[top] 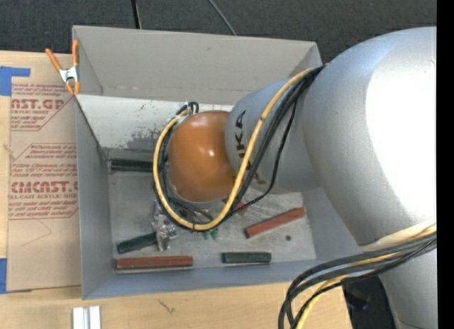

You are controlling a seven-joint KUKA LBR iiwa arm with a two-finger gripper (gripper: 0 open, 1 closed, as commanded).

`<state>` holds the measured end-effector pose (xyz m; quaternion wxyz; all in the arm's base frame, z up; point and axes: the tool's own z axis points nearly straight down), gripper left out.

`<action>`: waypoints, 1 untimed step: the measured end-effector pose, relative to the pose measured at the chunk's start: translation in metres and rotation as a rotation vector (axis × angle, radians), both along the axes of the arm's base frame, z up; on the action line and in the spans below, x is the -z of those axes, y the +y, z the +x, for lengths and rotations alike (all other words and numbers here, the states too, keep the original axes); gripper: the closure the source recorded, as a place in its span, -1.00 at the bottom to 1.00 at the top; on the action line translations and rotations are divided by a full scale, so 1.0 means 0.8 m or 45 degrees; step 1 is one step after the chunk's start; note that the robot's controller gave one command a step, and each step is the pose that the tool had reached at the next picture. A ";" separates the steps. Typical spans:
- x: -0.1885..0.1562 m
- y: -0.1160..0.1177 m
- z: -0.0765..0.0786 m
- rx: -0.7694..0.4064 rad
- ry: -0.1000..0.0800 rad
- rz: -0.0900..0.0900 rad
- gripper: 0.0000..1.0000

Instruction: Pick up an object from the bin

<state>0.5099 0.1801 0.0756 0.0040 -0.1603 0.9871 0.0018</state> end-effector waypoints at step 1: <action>0.000 0.000 0.000 0.000 0.000 0.000 1.00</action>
Offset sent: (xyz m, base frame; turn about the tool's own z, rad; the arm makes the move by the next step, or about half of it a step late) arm 0.0006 0.0032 0.1320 -0.0068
